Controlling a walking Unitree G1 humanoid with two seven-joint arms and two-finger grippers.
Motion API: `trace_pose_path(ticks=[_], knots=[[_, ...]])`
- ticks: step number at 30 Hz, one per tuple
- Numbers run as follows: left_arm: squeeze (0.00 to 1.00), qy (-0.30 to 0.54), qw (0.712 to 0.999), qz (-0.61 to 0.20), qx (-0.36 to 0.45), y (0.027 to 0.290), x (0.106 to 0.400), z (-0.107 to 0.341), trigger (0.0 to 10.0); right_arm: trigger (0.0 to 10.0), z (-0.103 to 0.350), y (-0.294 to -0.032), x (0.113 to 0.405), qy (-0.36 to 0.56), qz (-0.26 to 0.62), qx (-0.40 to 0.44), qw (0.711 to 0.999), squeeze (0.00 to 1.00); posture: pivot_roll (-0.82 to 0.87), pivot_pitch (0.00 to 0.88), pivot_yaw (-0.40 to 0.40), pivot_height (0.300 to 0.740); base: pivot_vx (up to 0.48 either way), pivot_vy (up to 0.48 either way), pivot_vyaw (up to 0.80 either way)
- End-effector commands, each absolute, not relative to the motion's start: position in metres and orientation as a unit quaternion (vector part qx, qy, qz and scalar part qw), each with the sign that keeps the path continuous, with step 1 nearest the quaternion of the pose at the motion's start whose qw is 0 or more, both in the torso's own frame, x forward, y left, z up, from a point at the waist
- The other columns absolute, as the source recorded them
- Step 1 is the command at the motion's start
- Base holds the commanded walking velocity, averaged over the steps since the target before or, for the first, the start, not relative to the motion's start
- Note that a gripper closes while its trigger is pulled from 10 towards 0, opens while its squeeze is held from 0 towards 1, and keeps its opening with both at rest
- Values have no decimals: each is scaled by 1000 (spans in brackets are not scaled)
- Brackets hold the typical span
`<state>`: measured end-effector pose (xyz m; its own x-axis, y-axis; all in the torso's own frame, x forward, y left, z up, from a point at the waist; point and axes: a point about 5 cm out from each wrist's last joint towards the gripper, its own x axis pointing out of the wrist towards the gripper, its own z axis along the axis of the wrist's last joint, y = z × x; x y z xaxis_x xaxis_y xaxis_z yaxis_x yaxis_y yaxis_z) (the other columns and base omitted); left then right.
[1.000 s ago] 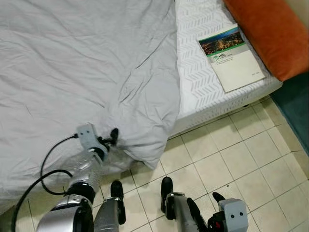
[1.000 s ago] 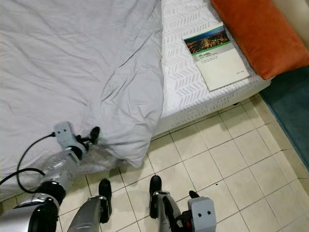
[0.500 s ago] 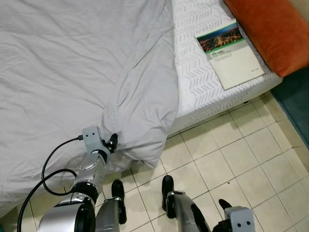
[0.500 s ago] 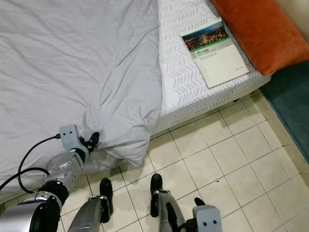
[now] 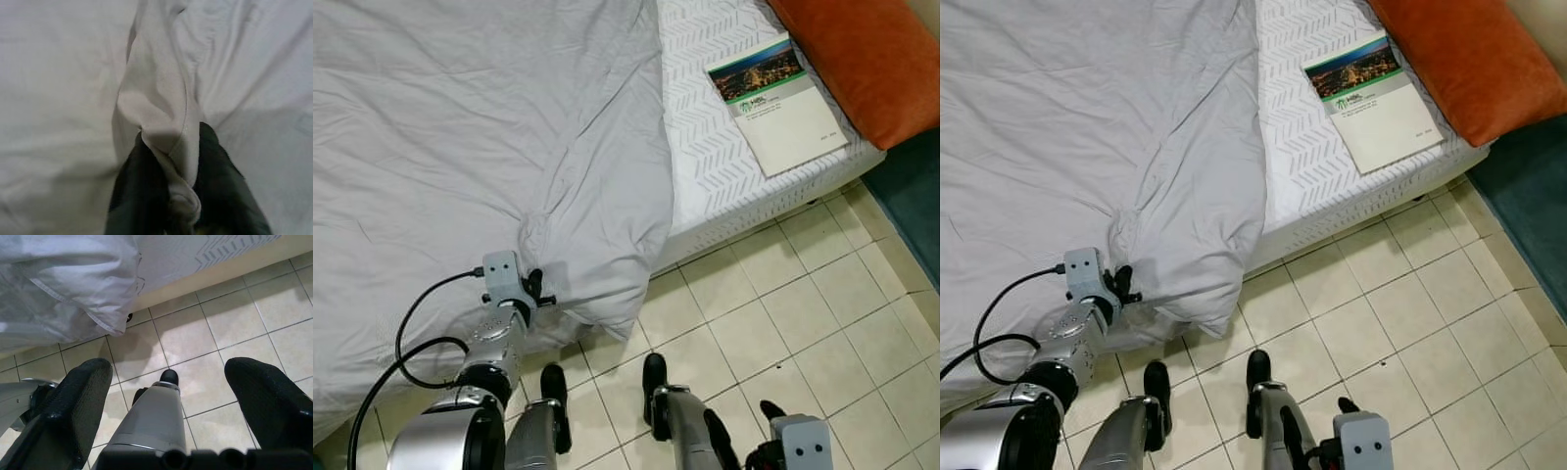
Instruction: Clean up the room
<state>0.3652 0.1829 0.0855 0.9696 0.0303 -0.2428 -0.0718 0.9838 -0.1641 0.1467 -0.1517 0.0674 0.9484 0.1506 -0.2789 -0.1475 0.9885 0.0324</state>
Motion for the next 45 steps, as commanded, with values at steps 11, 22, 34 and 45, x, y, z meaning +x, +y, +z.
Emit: trace_pose_path(ticks=[11,22,34,45], knots=[[0,166,985,-38,-15,163,356,66,10000,10000,52,-158,189,132,67,4,989,0,-251,304,37,740,0,-85,0],[0,153,981,-122,-3,105,365,81,10000,10000,51,-173,206,116,69,-7,991,0,-258,218,58,740,0,-469,0],[0,165,973,-160,-12,76,358,76,10000,10000,43,-172,195,128,57,0,990,0,-282,216,72,740,0,-469,0],[0,165,959,-228,19,39,347,73,10000,10000,44,-174,189,127,54,-9,990,0,-312,211,76,740,0,-469,0]])
